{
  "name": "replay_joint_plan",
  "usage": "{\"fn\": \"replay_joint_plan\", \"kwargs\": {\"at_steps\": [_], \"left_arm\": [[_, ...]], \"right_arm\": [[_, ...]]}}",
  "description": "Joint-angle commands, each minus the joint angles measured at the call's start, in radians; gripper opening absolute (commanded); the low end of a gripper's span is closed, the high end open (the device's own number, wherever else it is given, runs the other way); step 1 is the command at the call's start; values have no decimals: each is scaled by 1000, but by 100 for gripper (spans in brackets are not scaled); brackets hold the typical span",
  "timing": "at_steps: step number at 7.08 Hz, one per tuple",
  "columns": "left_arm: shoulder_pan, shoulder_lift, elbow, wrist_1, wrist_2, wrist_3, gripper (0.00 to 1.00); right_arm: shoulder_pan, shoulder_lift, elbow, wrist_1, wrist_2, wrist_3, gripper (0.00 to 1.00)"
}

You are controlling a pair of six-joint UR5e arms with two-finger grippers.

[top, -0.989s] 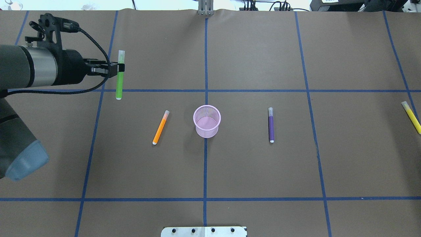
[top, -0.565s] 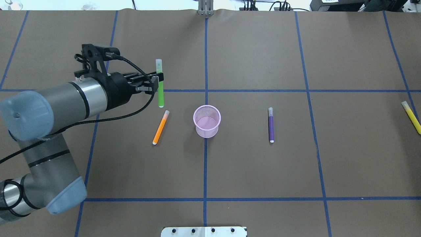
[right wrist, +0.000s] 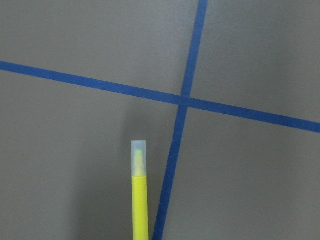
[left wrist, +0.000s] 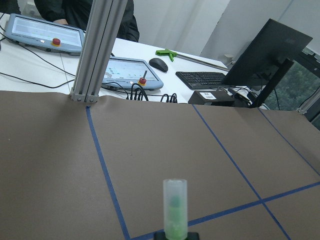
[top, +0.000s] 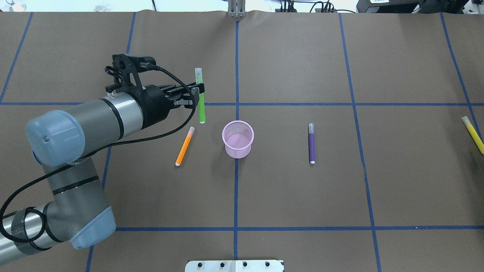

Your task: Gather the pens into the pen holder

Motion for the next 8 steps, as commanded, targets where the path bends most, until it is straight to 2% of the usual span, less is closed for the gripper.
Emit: {"fn": "replay_joint_plan", "kwargs": {"at_steps": [1, 5, 6, 8], "left_arm": [[1, -1, 7, -2, 0, -1, 0], [2, 1, 9, -2, -2, -2, 0], [2, 1, 10, -2, -2, -2, 0], [2, 1, 11, -2, -2, -2, 0]], "right_arm": [[-57, 58, -70, 3, -17, 7, 99], [-93, 70, -116, 3, -20, 7, 99], [-93, 70, -116, 3, -20, 7, 94], [-99, 72, -116, 3, -20, 7, 75]]}}
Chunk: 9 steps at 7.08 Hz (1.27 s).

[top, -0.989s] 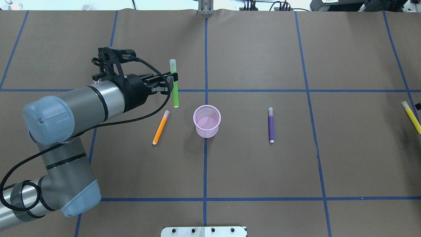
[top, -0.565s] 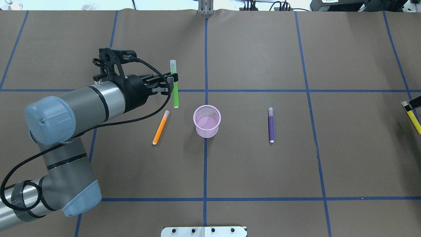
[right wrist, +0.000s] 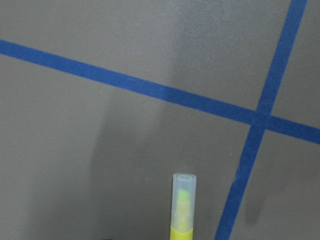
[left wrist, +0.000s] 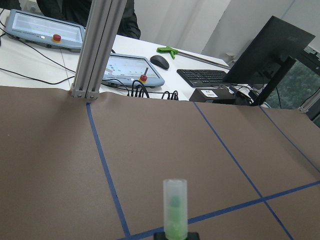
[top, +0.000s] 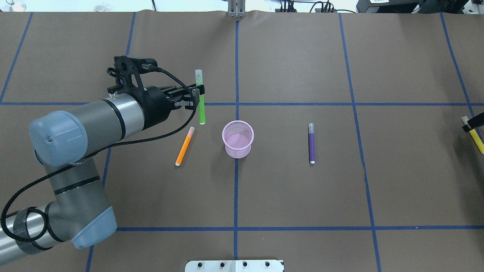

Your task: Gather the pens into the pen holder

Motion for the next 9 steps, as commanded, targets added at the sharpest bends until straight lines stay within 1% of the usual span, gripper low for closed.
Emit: {"fn": "replay_joint_plan", "kwargs": {"at_steps": [1, 3, 4, 5, 6, 7, 9], "left_arm": [[0, 0, 5, 0, 0, 1, 0], [0, 0, 8, 0, 0, 3, 0], [0, 0, 8, 0, 0, 3, 0], [0, 0, 8, 0, 0, 3, 0], [0, 0, 8, 0, 0, 3, 0], [0, 0, 8, 0, 0, 3, 0], [0, -1, 13, 0, 0, 3, 0]], "right_arm": [[-10, 1, 1, 0, -2, 0, 74], [-15, 1, 1, 0, -9, -2, 74], [-17, 1, -1, -2, -9, -2, 68], [-17, 1, -1, -2, -9, -2, 54], [-18, 1, -1, -3, -9, -2, 43], [-18, 1, -1, -5, -9, -3, 40], [-18, 0, -1, -6, -11, -11, 40]]}}
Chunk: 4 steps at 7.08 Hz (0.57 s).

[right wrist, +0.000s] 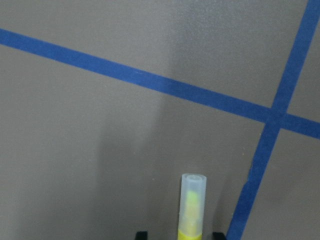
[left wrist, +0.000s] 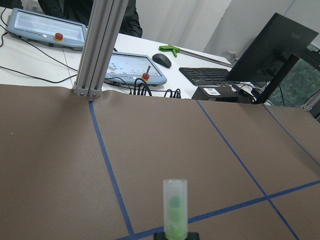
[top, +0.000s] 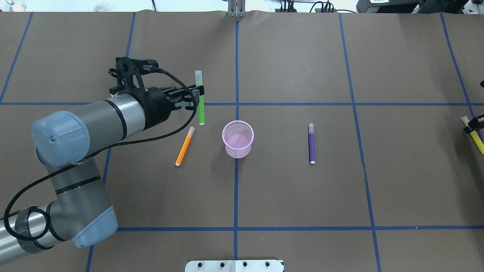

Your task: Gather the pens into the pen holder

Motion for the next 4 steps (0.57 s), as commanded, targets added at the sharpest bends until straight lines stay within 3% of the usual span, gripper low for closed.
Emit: {"fn": "replay_joint_plan", "kwargs": {"at_steps": [1, 3, 4], "left_arm": [[0, -1, 2, 0, 0, 0, 0], [0, -1, 3, 0, 0, 0, 0], [0, -1, 3, 2, 0, 0, 0]], "right_arm": [[0, -1, -3, -1, -1, -4, 41], [0, -1, -8, -1, -1, -4, 41], [0, -1, -8, -2, -1, -4, 32]]}}
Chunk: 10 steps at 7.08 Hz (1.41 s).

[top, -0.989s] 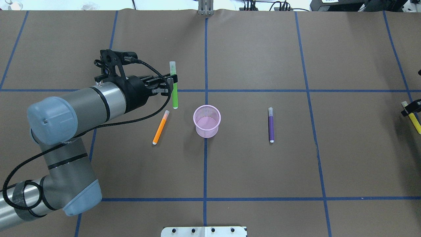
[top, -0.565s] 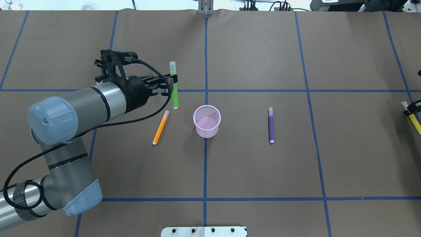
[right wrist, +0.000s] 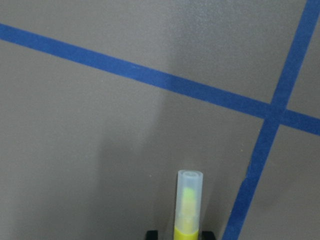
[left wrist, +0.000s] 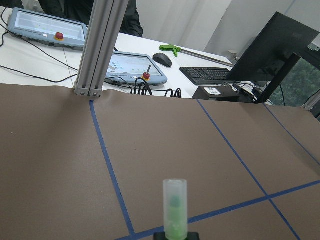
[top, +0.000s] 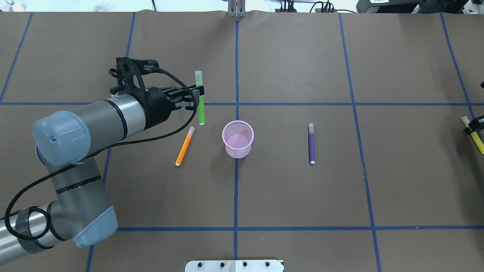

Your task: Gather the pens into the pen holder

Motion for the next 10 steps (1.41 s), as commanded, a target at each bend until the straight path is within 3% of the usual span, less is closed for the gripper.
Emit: {"fn": "replay_joint_plan", "kwargs": {"at_steps": [1, 4, 7, 8, 10], "left_arm": [[0, 0, 0, 1, -2, 0, 0], [0, -2, 0, 0, -2, 3, 0], [35, -15, -4, 0, 24, 3, 0], [91, -46, 18, 0, 99, 6, 0], [104, -136, 107, -2, 173, 5, 0]], "right_arm": [[0, -2, -1, -2, 0, 0, 4], [32, 3, 20, 6, -3, 12, 0], [119, 38, 157, 9, 5, 69, 0], [130, 37, 196, 36, 6, 70, 0], [132, 37, 214, 195, 3, 272, 0]]}}
